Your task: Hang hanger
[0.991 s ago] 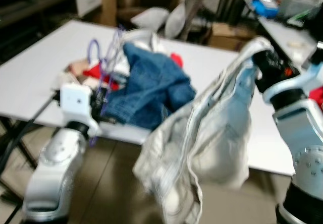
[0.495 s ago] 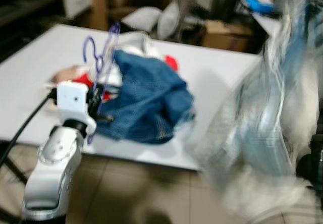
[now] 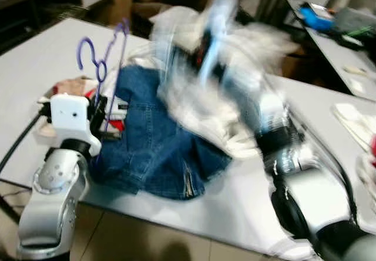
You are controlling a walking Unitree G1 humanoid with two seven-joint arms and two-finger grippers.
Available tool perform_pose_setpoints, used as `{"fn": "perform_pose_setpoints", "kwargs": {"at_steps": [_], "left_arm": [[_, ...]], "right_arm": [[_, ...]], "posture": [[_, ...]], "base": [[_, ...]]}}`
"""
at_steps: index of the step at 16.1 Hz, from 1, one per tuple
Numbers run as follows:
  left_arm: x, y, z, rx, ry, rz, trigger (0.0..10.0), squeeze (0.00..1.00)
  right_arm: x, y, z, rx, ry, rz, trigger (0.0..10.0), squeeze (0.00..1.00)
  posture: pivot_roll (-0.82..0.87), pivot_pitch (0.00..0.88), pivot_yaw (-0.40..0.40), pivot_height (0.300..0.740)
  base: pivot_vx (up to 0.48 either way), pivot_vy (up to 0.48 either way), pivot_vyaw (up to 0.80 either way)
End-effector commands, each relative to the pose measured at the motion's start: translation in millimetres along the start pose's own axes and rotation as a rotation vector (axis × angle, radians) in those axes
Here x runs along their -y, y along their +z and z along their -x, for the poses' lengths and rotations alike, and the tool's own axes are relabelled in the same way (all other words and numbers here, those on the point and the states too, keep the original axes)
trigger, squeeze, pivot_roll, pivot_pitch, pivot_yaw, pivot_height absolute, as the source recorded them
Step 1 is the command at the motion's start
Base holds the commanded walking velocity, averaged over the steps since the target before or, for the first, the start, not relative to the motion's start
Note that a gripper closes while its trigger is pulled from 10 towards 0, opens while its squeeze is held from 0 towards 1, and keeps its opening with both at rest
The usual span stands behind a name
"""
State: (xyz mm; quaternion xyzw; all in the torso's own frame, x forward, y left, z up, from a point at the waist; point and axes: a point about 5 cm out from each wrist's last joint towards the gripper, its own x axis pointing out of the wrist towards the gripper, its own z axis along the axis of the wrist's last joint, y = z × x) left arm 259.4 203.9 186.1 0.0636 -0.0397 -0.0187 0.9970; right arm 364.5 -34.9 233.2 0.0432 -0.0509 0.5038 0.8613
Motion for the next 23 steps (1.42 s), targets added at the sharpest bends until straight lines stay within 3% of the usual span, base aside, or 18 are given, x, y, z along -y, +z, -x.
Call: {"fn": "perform_pose_setpoints", "kwargs": {"at_steps": [1, 5, 6, 8, 11, 14, 17, 21, 23], "left_arm": [[2.0, 2, 0.4, -0.005, 0.016, 0.03, 10.0, 0.0], [-6.6, 3, -3.6, -0.001, 0.035, 0.008, 10.0, 0.0], [-4.8, 2, -6.2, -0.007, 0.018, 0.016, 10.0, 0.0], [-2.2, 3, -7.1, -0.011, 0.004, 0.018, 10.0, 0.0], [-0.5, 3, -6.3, -0.011, -0.007, 0.025, 10.0, 0.0], [-5.5, 5, -6.5, -0.008, -0.007, 0.025, 10.0, 0.0], [-6.9, 10, -6.9, -0.005, -0.021, 0.012, 10.0, 0.0], [-4.5, 17, -10.7, 0.005, -0.061, -0.008, 10.0, 0.0], [-3.4, 17, -10.7, 0.008, -0.069, -0.006, 10.0, 0.0]], "right_arm": [[1.9, -2, 20.9, -0.06, 0.03, 0.053, 10.0, 0.0], [-13.0, -43, 63.4, -0.269, 0.049, 0.017, 10.0, 0.0], [-28.2, -48, 73.9, -0.284, 0.08, -0.004, 10.0, 1.0], [-42.1, -39, 85.7, -0.279, 0.14, 0.013, 10.0, 1.0], [-46.6, -18, 111.6, -0.283, 0.188, 0.029, 10.0, 1.0], [-40.9, 20, 148.9, -0.187, 0.134, 0.014, 10.0, 1.0], [-39.2, 43, 174.6, -0.067, 0.041, 0.004, 10.0, 1.0], [-38.6, 43, 185.3, -0.127, -0.096, 0.051, 10.0, 1.0], [-47.3, 41, 184.4, -0.119, -0.059, 0.029, 10.0, 1.0]], "posture": [[0.11, 0.0, -0.144, 0.74], [0.09, 0.0, -0.11, 0.74], [0.08, 0.0, -0.099, 0.74], [0.08, 0.0, -0.094, 0.74], [0.08, 0.0, -0.092, 0.74], [0.08, 0.0, -0.098, 0.74], [0.08, 0.0, -0.093, 0.74], [0.07, 0.0, -0.08, 0.74], [0.07, 0.0, -0.083, 0.74]], "base": [[0.0, 0.0, 0.0], [0.0, 0.0, 0.0], [0.0, 0.0, 0.0], [0.0, 0.0, 0.0], [0.0, 0.0, 0.0], [0.0, 0.0, 0.0], [0.0, 0.0, 0.0], [0.0, 0.0, 0.0], [0.0, 0.0, 0.0]]}}
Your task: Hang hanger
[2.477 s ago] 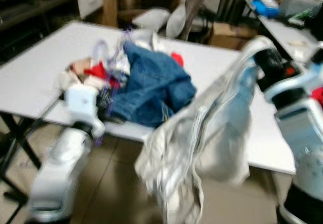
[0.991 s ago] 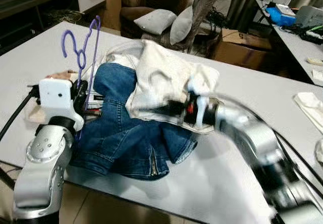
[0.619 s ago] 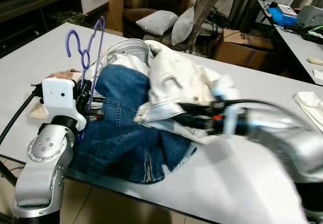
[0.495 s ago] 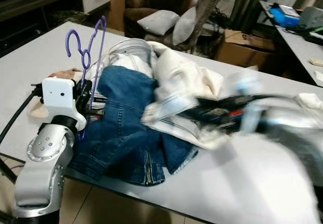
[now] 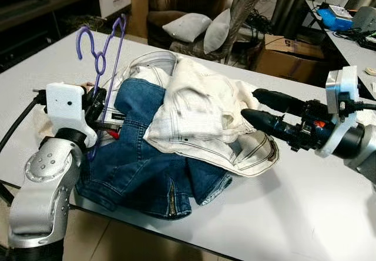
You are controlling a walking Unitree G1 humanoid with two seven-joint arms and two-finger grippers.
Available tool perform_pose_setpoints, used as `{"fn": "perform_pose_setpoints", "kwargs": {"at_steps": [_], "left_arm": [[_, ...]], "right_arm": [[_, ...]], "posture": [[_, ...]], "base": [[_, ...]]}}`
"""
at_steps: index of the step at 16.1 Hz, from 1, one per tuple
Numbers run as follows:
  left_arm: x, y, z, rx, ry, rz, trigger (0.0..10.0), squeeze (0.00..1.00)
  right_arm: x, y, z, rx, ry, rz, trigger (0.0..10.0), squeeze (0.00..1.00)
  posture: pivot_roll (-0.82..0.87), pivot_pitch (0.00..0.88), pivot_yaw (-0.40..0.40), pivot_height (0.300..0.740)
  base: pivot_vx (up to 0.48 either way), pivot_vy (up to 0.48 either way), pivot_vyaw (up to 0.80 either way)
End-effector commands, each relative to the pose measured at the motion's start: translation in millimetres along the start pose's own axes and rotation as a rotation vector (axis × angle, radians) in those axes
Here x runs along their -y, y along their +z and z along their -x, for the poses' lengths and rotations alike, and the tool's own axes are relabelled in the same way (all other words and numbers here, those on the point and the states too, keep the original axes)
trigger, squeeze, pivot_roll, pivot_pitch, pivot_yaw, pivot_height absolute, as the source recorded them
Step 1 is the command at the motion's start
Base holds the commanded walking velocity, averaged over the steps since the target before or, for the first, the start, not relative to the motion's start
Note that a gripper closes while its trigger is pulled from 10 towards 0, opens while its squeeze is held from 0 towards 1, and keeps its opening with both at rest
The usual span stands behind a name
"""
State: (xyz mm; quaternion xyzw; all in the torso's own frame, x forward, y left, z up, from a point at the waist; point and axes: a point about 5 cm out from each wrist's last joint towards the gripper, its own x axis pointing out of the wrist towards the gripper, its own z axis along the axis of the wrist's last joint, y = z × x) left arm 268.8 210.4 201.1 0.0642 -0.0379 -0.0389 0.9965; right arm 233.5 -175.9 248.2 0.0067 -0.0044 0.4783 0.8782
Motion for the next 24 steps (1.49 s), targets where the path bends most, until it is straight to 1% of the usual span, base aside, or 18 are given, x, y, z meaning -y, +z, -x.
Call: {"fn": "perform_pose_setpoints", "kwargs": {"at_steps": [1, 2, 3, 4, 5, 6, 7, 8, 10, 11, 13, 16, 22, 24], "left_arm": [[7.4, 6, -0.2, 0.017, -0.047, -0.002, 10.0, 0.0], [11.3, 11, 0.4, 0.036, -0.075, 0.02, 10.0, 0.0], [16.2, 14, 0.9, 0.046, -0.106, 0.037, 10.0, 0.0], [20.1, 15, 1.2, 0.049, -0.125, 0.041, 10.0, 0.0], [26.4, 17, 1.6, 0.051, -0.15, 0.047, 10.0, 0.0], [36.1, 15, 3.0, 0.047, -0.174, 0.063, 10.0, 0.0], [40.8, 13, 4.0, 0.039, -0.187, 0.065, 10.0, 0.0], [44.2, 10, 4.0, 0.029, -0.202, 0.065, 10.0, 0.0], [51.3, 5, 1.9, 0.006, -0.245, 0.049, 10.0, 0.0], [53.1, 2, 1.6, -0.004, -0.258, 0.044, 10.0, 0.0], [56.8, -2, 2.3, -0.026, -0.277, 0.037, 10.0, 0.0], [59.4, -5, 1.6, -0.035, -0.285, 0.045, 10.0, 0.0], [57.3, -7, 2.2, -0.039, -0.281, 0.043, 10.0, 0.0], [56.8, -7, 2.3, -0.04, -0.28, 0.042, 10.0, 0.0]], "right_arm": [[-4.5, 4, 2.2, 0.029, 0.014, -0.017, 10.0, 1.0], [-0.5, 8, 2.2, 0.09, -0.041, -0.023, 10.0, 1.0], [9.6, 15, 0.4, 0.179, -0.173, -0.008, 10.0, 1.0], [17.5, 13, -0.9, 0.199, -0.268, -0.043, 10.0, 1.0], [27.9, 7, -1.2, 0.207, -0.417, -0.082, 10.0, 1.0], [32.5, -8, 2.2, 0.251, -0.596, -0.146, 10.0, 0.0], [30.6, -17, 3.7, 0.286, -0.674, -0.199, 10.0, 0.0], [26.2, -27, 1.1, 0.281, -0.718, -0.229, 10.0, 0.0], [14.7, -51, -8.7, 0.173, -0.763, -0.241, 10.0, 0.0], [10.7, -56, -10.5, 0.15, -0.769, -0.238, 10.0, 0.0], [7.1, -59, -11.1, 0.12, -0.78, -0.196, 10.0, 0.0], [6.5, -61, -9.7, 0.114, -0.802, -0.209, 10.0, 0.0], [1.8, -64, -16.3, 0.107, -0.775, -0.225, 10.0, 0.0], [1.5, -64, -17.1, 0.107, -0.771, -0.225, 10.0, 0.0]], "posture": [[0.07, 0.0, -0.083, 0.74], [0.07, 0.0, -0.087, 0.74], [0.07, 0.0, -0.091, 0.74], [0.07, 0.0, -0.1, 0.74], [0.08, 0.0, -0.106, 0.74], [0.08, 0.0, -0.109, 0.74], [0.07, 0.0, -0.106, 0.74], [0.07, 0.0, -0.097, 0.74], [0.06, 0.0, -0.09, 0.74], [0.06, 0.0, -0.09, 0.74], [0.05, 0.0, -0.081, 0.74], [0.04, 0.0, -0.069, 0.74], [0.04, 0.0, -0.074, 0.74], [0.04, 0.0, -0.078, 0.74]], "base": [[0.0, 0.0, 0.0], [0.0, 0.0, 0.0], [0.0, 0.0, 0.0], [0.0, 0.0, 0.0], [0.0, 0.0, 0.0], [0.0, 0.0, 0.0], [0.0, 0.0, 0.0], [0.0, 0.0, 0.0], [0.0, 0.0, 0.0], [0.0, 0.0, 0.0], [0.0, 0.0, 0.0], [0.0, 0.0, -0.16], [-0.08, 0.0, -0.8], [-0.283, 0.0, -0.8]]}}
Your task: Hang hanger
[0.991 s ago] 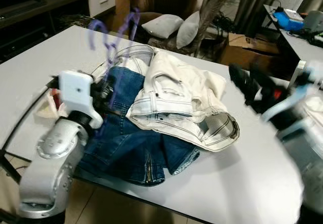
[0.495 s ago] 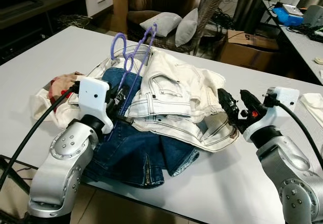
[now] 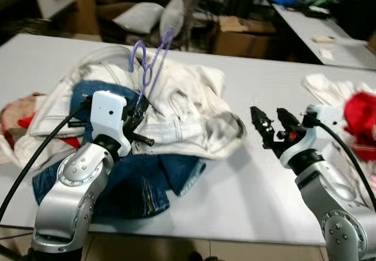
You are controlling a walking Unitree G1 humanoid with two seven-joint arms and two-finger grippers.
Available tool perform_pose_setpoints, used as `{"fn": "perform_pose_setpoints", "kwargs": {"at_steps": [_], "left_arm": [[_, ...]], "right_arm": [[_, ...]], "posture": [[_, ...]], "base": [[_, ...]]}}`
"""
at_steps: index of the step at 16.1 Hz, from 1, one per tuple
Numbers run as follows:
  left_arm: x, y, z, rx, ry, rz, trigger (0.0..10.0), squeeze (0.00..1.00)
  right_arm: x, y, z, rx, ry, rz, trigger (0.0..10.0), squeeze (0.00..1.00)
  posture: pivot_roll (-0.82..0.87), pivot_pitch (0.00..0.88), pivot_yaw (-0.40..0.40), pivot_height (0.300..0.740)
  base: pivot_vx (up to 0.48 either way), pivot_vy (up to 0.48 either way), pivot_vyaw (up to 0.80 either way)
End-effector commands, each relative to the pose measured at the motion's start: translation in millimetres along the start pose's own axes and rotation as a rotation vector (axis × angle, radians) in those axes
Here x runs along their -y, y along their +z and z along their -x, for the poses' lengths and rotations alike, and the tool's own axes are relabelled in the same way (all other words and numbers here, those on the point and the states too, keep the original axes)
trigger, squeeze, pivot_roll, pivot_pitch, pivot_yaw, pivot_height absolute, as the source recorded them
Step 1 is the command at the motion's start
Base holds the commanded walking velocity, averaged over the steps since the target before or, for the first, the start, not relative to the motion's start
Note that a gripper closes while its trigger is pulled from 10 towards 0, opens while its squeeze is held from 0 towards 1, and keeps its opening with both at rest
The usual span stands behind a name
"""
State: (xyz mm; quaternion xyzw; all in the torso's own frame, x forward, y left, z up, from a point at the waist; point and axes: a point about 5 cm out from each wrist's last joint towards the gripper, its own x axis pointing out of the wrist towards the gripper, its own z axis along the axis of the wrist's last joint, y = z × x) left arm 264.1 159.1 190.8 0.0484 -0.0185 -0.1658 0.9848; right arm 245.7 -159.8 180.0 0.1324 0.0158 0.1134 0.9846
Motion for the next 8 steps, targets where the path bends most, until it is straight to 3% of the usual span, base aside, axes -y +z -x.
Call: {"fn": "perform_pose_setpoints", "kwargs": {"at_steps": [1, 8], "left_arm": [[4.1, -3.6, 0.1, -0.021, -0.024, 0.002, 10.0, 0.0], [4.4, -3.8, -0.1, -0.025, -0.032, -0.012, 10.0, 0.0]], "right_arm": [[-0.7, 4.5, 1.8, 0.019, -0.002, 0.005, 10.0, 0.0], [-3.0, 3.2, 3.1, 0.018, 0.003, 0.01, 10.0, 0.0]], "posture": [[0.04, 0.0, -0.076, 0.74], [0.04, 0.0, -0.071, 0.74]], "base": [[-0.304, 0.0, -0.52], [-0.294, 0.0, 0.0]]}}
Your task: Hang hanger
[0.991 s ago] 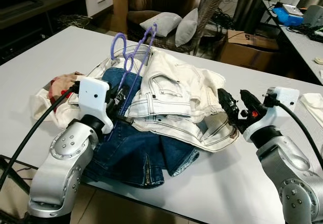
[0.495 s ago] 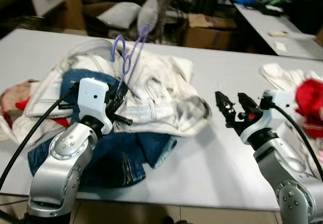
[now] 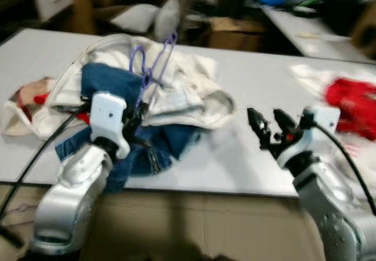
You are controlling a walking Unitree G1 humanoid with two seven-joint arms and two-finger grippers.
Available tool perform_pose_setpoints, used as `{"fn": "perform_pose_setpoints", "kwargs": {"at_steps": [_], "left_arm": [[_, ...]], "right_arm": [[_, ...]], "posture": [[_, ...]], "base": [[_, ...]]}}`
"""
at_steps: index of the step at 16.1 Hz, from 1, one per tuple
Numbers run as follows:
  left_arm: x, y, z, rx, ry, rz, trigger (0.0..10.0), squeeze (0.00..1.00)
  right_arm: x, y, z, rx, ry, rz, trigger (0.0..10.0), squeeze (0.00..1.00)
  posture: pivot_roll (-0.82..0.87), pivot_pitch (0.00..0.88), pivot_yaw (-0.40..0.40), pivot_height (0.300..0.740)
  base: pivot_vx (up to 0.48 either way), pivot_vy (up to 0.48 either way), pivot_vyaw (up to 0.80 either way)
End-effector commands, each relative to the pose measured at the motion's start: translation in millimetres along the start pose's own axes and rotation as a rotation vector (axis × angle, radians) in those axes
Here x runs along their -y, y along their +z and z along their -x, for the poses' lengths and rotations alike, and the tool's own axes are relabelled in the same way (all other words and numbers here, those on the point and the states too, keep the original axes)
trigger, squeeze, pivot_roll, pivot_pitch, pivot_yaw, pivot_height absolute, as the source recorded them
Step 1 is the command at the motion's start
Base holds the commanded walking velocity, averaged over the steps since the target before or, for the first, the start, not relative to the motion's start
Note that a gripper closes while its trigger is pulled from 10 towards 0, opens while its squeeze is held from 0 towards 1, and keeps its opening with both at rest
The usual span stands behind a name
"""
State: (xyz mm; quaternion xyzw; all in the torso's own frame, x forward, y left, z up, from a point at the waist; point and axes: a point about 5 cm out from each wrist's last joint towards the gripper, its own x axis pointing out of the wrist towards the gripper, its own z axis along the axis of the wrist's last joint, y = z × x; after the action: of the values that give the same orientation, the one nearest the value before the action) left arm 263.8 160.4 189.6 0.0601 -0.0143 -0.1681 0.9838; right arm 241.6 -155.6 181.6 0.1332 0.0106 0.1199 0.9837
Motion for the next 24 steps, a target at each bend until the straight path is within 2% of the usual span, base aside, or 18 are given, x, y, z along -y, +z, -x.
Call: {"fn": "perform_pose_setpoints", "kwargs": {"at_steps": [1, 7, 8, 9, 10, 11, 15, 17, 18, 20, 21, 22, 24], "left_arm": [[5.0, -3, -0.6, -0.014, -0.027, 0.008, 10.0, 0.0], [4.0, -4, -0.2, -0.035, -0.037, -0.016, 10.0, 0.0], [5.4, -5, 1.0, -0.033, -0.079, -0.022, 10.0, 0.0], [5.6, -5, 2.3, -0.037, -0.123, -0.05, 9.1, 0.0], [4.7, -6, 2.3, -0.041, -0.135, -0.067, 9.1, 0.0], [-2.8, -6, 1.1, -0.066, -0.217, -0.097, 0.0, 0.0], [-10.7, -1, -3.8, -0.083, -0.412, -0.191, 0.0, 0.0], [-10.3, 6, -7.4, -0.074, -0.559, -0.283, 0.0, 0.0], [-9.2, 9, -8.2, -0.067, -0.593, -0.299, 0.0, 0.0], [-2.6, 21, -12.4, -0.038, -0.715, -0.395, 0.0, 0.0], [-1.0, 24, -13.1, -0.035, -0.736, -0.415, 0.0, 0.0], [2.6, 29, -15.2, -0.03, -0.792, -0.485, 0.0, 0.0], [7.9, 36, -20.9, -0.025, -0.852, -0.597, 0.0, 0.0]], "right_arm": [[1.6, 3, -0.1, 0.009, -0.009, 0.01, 10.0, 0.0], [-3.5, 6, -0.9, 0.029, 0.024, 0.006, 10.0, 0.0], [-6.5, 12, -1.5, 0.063, 0.08, 0.019, 10.0, 0.0], [-8.5, 20, -1.8, 0.098, 0.152, 0.054, 10.0, 0.0], [-8.7, 24, -2.1, 0.112, 0.179, 0.072, 10.0, 0.0], [-2.9, 48, -2.9, 0.151, 0.323, 0.197, 10.0, 0.0], [2.6, 87, -3.4, 0.12, 0.585, 0.377, 10.0, 0.0], [5.6, 99, -5.1, 0.013, 0.755, 0.489, 10.0, 0.0], [6.0, 100, -6.2, -0.018, 0.79, 0.517, 10.0, 0.0], [4.7, 102, -12.9, -0.112, 0.901, 0.642, 10.0, 0.0], [4.3, 102, -14.8, -0.126, 0.914, 0.666, 10.0, 0.0], [2.2, 99, -20.1, -0.154, 0.963, 0.726, 10.0, 0.0], [-5.3, 90, -25.5, -0.22, 1.082, 0.758, 10.0, 0.0]], "posture": [[0.04, 0.0, -0.071, 0.74], [0.04, 0.0, -0.076, 0.74], [0.04, 0.0, -0.078, 0.74], [0.04, 0.0, -0.08, 0.74], [0.05, 0.0, -0.079, 0.74], [0.05, 0.0, -0.076, 0.74], [0.04, 0.0, -0.073, 0.74], [0.03, 0.0, -0.071, 0.74], [0.03, 0.0, -0.071, 0.74], [0.04, 0.0, -0.08, 0.74], [0.04, 0.0, -0.08, 0.74], [0.04, 0.0, -0.089, 0.74], [0.05, 0.0, -0.102, 0.74]], "base": [[-0.281, 0.0, 0.0], [-0.184, 0.0, 0.0], [0.0, 0.0, 0.0], [0.0, 0.0, 0.0], [0.0, 0.0, 0.0], [0.0, 0.0, 0.0], [0.0, 0.0, 0.0], [0.0, 0.0, 0.0], [0.0, 0.0, 0.0], [0.0, 0.0, 0.0], [0.0, 0.0, 0.0], [0.0, 0.0, 0.0], [0.0, 0.0, 0.0]]}}
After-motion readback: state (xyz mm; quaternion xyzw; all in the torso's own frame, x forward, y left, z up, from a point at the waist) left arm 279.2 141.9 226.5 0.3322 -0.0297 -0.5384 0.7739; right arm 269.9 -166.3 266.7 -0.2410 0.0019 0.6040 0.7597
